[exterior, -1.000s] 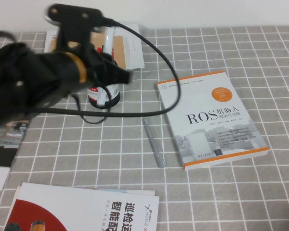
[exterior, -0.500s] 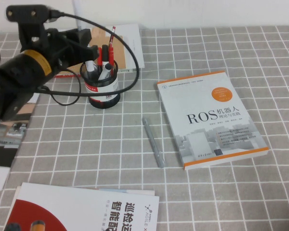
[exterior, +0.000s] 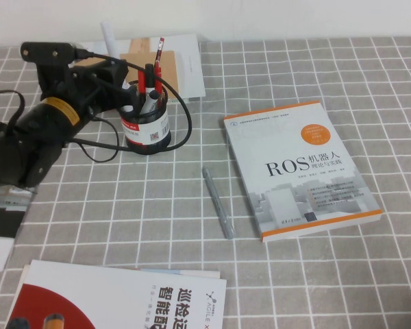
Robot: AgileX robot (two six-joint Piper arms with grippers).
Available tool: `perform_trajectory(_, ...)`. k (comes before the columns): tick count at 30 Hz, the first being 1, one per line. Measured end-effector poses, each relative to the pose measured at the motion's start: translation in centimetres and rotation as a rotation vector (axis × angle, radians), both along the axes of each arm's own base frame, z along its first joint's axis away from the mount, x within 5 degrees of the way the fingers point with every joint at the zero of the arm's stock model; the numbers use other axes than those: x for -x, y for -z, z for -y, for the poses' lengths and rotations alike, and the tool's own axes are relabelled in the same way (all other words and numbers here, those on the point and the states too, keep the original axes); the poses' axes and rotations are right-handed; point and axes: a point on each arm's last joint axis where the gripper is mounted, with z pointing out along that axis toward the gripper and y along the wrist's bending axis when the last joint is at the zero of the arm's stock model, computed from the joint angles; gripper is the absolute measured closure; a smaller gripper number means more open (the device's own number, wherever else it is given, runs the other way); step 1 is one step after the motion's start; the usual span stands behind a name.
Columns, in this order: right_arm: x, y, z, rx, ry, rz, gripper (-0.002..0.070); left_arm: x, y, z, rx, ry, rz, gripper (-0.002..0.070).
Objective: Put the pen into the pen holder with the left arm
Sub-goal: Place the pen onto the pen holder
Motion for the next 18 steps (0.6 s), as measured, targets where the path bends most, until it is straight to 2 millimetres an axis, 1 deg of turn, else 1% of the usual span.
perform_trajectory(8,0.0,0.0,0.0,0.0,0.0,0.0,0.0691,-1.3,0.8,0.3,-0.01,0.003,0.011,0.0566)
perform_trajectory(14,0.0,0.0,0.0,0.0,0.0,0.0,0.0691,-1.5,1.3,0.2,-0.029,-0.008,-0.023,0.0566)
perform_trajectory(16,0.0,0.0,0.0,0.0,0.0,0.0,0.0691,-1.5,1.5,0.1,-0.043,-0.017,-0.048,0.0547)
perform_trajectory(18,0.0,0.0,0.0,0.0,0.0,0.0,0.0691,-1.5,1.7,0.1,-0.051,-0.022,-0.062,0.0491)
